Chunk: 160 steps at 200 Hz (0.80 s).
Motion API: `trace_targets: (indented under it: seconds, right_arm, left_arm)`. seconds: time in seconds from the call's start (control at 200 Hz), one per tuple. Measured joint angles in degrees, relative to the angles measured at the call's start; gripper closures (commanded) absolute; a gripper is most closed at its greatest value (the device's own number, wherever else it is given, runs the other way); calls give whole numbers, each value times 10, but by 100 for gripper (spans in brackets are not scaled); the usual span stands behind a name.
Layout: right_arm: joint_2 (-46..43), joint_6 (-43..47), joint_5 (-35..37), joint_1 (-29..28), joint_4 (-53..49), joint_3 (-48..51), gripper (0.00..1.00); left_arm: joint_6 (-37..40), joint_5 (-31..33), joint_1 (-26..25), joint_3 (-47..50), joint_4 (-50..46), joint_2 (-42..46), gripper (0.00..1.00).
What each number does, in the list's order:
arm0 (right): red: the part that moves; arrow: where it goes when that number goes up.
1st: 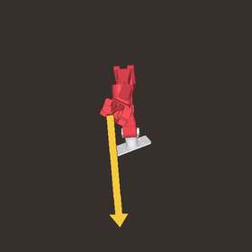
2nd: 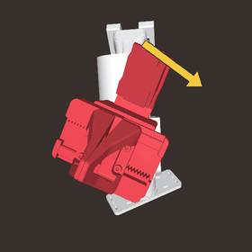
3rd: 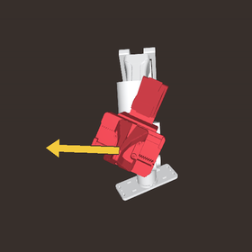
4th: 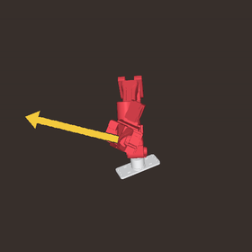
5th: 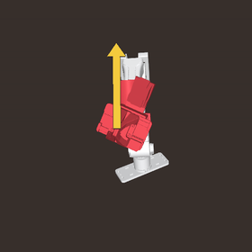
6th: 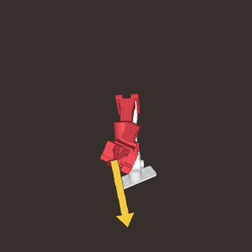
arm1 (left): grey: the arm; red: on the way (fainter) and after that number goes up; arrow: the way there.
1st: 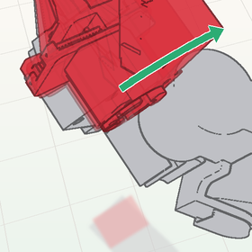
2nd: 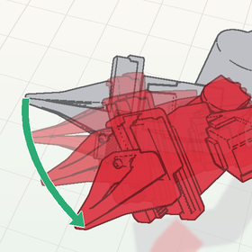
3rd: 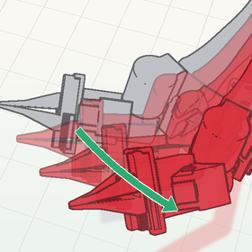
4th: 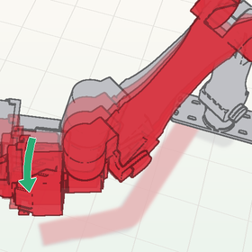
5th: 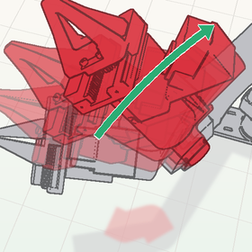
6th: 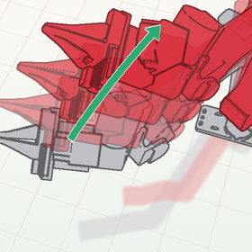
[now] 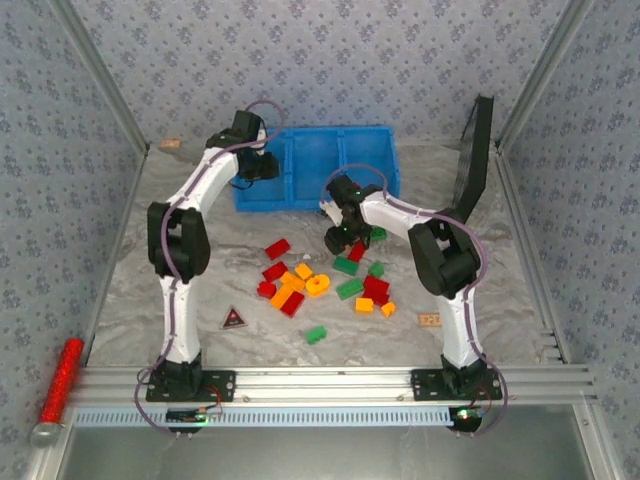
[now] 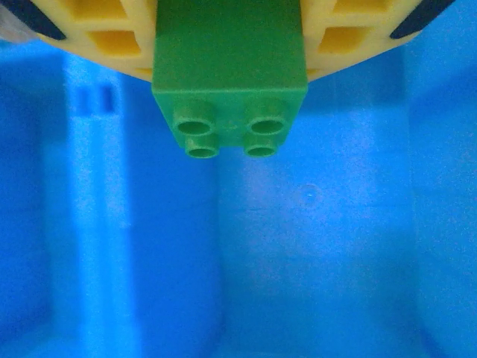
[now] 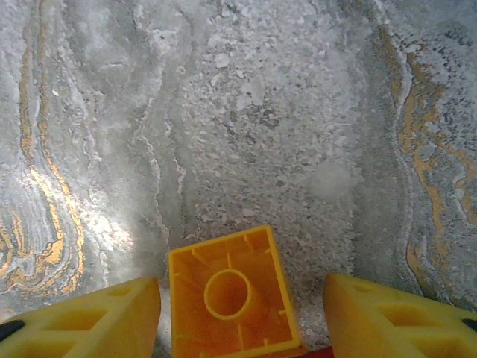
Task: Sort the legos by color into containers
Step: Place the lego in the container.
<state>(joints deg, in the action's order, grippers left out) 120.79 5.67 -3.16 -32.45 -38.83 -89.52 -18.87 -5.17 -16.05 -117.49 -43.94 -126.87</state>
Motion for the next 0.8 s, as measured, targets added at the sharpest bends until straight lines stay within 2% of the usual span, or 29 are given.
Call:
trace_targets:
  seconds: [0.195,0.375,0.564,0.799]
  right_arm:
    - [9,0,7,-5,0,-10,44]
    - [11,2,14,-7,-3,-13,53]
    - [12,6,15,-8,-8,-16,69]
    - [12,6,8,-8,-15,-18,77]
  left_arm:
    - [0,14,7,-44,-21,-59,75]
    - [0,16,7,-47,-28,-89,70]
    - [-1,16,7,-47,-31,-102,60]
    - [-2,16,7,-49,-30,-102,50]
